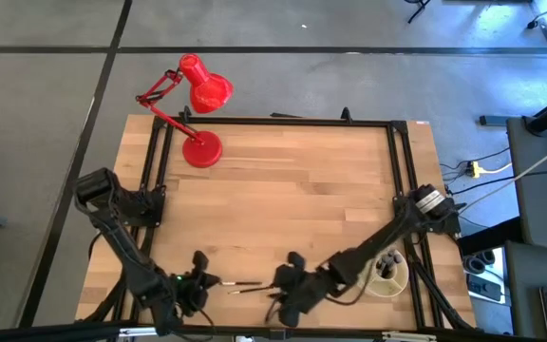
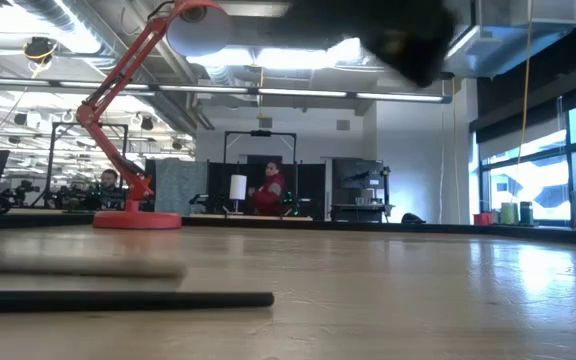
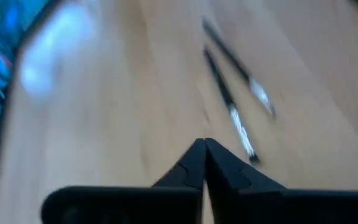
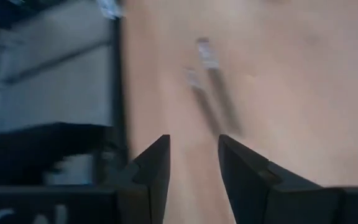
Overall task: Sort items
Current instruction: Put the eyeshadow brush into the brush organizer
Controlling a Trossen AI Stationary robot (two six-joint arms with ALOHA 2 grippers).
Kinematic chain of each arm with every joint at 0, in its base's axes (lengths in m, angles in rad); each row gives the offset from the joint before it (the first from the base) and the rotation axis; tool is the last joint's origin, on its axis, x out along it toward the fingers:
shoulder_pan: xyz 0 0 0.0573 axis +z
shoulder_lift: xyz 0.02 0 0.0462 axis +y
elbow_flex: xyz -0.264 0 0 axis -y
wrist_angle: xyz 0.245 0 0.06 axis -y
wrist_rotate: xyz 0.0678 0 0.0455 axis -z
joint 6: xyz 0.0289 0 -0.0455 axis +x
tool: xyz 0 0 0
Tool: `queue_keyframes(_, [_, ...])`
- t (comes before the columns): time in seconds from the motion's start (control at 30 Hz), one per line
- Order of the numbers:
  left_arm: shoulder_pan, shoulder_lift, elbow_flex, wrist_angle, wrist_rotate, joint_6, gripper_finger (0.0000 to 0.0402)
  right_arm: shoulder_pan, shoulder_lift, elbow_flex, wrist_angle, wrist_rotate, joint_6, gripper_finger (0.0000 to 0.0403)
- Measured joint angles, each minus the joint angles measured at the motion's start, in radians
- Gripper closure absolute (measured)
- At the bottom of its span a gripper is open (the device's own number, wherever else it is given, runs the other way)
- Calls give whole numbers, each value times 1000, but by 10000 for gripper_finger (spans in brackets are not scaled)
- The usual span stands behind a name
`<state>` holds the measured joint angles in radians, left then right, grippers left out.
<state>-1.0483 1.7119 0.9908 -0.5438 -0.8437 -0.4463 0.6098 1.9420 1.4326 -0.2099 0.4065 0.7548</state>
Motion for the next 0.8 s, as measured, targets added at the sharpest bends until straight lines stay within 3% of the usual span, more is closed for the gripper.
queue_keyframes(0.2, [81, -2, 68, 139, -42, 366, 400, -84, 73, 0, 349, -281, -70, 256])
queue_keyframes(0.33, [128, -2, 73, 137, 17, 332, 397, -123, 78, 0, 279, -268, -217, 243])
queue_keyframes(0.47, [149, -2, 73, 79, 73, 133, 386, -166, 80, 0, 217, -163, -340, 233])
queue_keyframes(0.63, [133, -3, 73, -122, 73, -251, 370, -211, 80, 0, 257, -152, -416, 232])
queue_keyframes(0.73, [101, -11, 73, -298, -11, -613, 367, -228, 91, 0, 274, -154, -435, 236])
queue_keyframes(0.8, [68, -22, 73, -423, -129, -853, 368, -233, 114, 1, 287, -161, -452, 240])
